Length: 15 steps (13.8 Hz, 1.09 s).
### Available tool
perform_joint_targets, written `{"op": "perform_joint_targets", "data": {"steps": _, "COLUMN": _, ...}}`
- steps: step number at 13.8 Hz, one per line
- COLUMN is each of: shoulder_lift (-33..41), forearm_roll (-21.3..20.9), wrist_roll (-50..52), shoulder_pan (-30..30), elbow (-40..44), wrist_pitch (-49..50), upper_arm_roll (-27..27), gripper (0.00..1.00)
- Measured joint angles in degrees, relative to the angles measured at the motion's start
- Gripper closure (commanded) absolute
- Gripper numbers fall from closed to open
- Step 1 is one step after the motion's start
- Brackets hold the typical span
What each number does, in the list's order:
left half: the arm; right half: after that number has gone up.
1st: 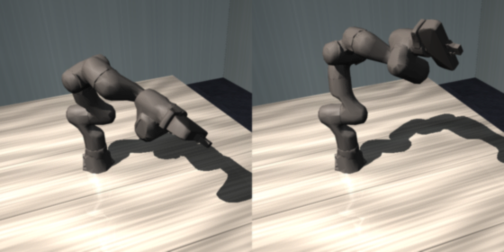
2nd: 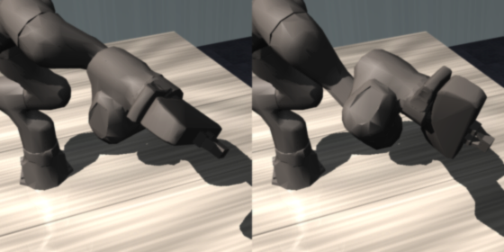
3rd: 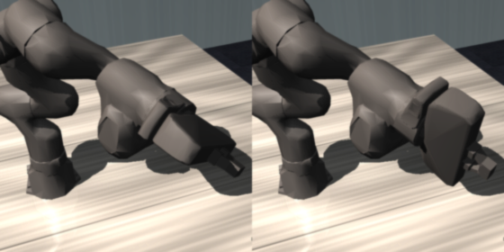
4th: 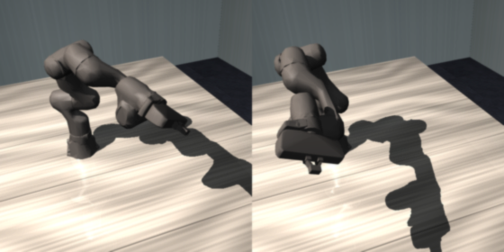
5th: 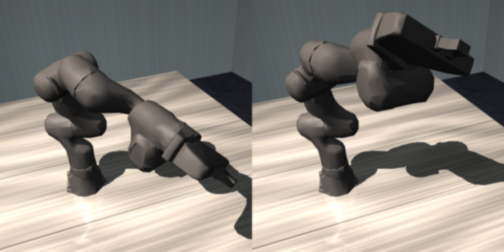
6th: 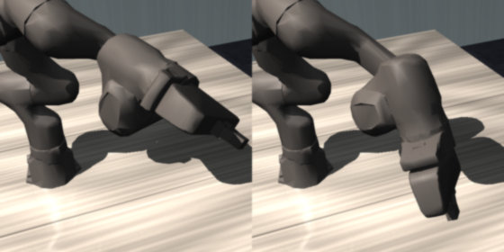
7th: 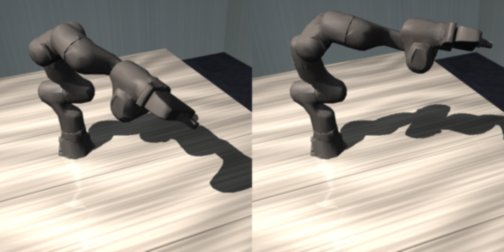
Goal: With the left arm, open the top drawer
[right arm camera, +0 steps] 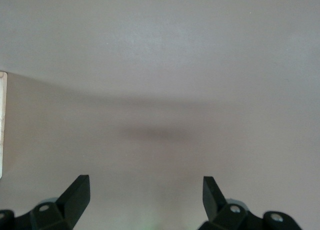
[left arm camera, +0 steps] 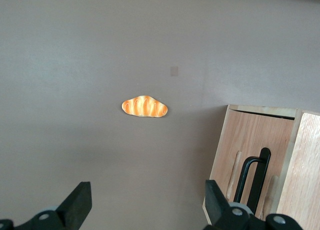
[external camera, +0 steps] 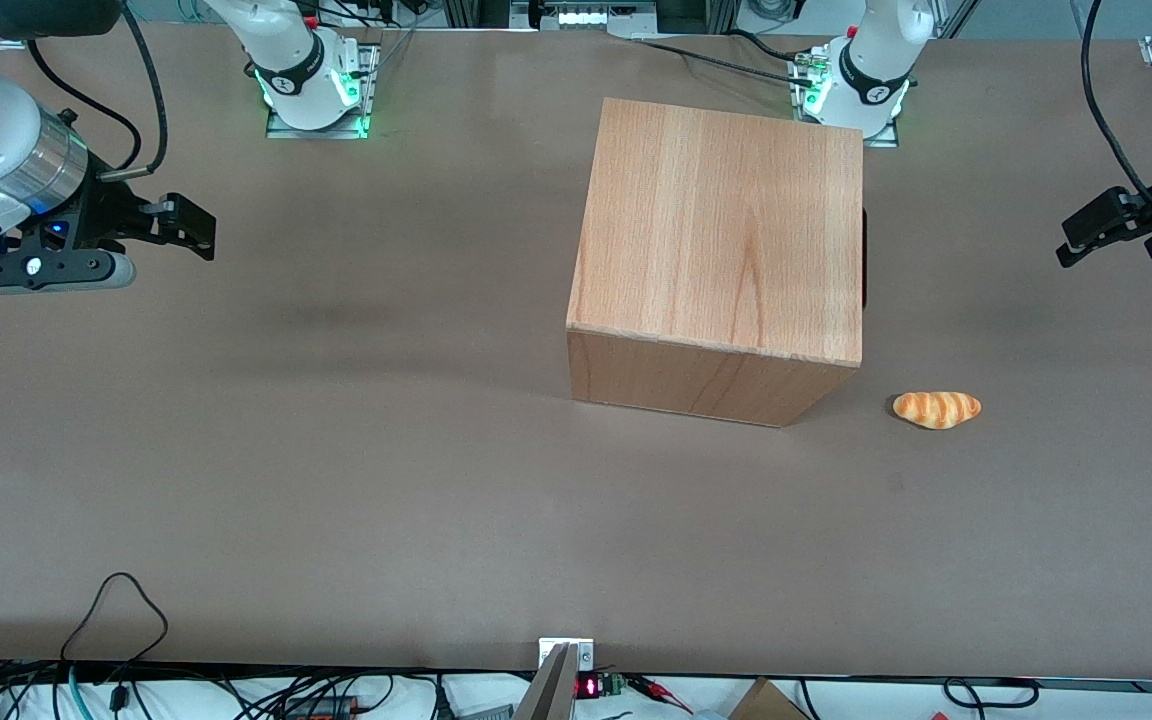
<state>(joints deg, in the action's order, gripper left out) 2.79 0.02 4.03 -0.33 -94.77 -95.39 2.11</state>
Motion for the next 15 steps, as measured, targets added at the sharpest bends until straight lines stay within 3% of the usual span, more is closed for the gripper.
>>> {"op": "perform_joint_targets", "data": {"steps": 11, "shoulder_lift": -0.3, "forearm_roll": 0.0, "wrist_roll": -0.7, "shoulder_pan": 0.0, "elbow": 0.2, "wrist_pitch": 2.1, "upper_arm_roll": 0.0, "gripper": 0.00}}
{"op": "perform_joint_targets", "data": {"steps": 15, "shoulder_lift": -0.9, "forearm_roll": 5.0, "wrist_roll": -0.8, "shoulder_pan": -0.1, "elbow": -1.7, "wrist_pitch": 3.0, "upper_arm_roll": 0.0, "gripper": 0.00}}
